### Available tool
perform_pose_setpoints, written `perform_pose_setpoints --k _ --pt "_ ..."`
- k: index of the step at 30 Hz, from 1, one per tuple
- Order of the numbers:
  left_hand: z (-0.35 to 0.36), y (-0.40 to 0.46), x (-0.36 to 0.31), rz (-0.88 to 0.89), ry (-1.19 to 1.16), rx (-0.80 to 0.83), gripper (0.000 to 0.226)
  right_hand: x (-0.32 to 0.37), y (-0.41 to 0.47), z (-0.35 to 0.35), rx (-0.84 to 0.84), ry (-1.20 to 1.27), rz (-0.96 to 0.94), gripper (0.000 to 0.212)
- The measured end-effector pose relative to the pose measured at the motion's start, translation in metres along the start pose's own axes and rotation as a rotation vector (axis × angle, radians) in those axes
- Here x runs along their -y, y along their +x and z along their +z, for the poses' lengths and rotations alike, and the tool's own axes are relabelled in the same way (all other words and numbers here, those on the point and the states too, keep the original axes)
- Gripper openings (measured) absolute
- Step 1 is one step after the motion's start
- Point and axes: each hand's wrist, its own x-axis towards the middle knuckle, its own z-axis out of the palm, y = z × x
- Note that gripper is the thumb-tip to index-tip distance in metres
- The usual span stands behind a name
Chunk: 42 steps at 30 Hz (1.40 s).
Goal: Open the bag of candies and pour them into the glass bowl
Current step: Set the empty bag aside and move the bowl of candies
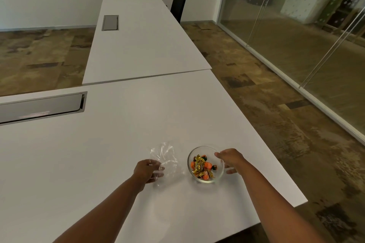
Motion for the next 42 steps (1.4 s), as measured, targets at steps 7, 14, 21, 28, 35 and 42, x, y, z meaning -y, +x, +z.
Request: perform_pose_setpoints --k 7,14,21,28,35,42 --pt "0.007 -0.007 0.023 -0.183 0.130 0.042 0.018 -0.004 0.003 0.011 0.034 -0.022 0.039 0.030" --pt "0.009 -0.008 0.024 -0.259 0.338 0.013 0.020 0.003 0.004 0.019 0.016 -0.070 0.086 0.029" --pt "-0.001 -0.010 0.013 -0.197 0.823 -0.012 0.036 0.005 0.002 0.019 0.059 -0.087 0.060 0.032" --pt "-0.004 -0.010 -0.006 0.028 0.969 -0.286 0.052 0.018 -0.002 0.020 0.103 -0.071 0.020 0.028" --pt "0.012 -0.009 -0.039 0.119 -0.027 -0.051 0.044 0.062 -0.016 0.026 0.180 0.020 -0.059 0.032" --pt "0.013 -0.010 -0.063 0.016 -0.301 0.226 0.053 0.103 -0.016 0.044 0.200 0.031 -0.136 0.033"
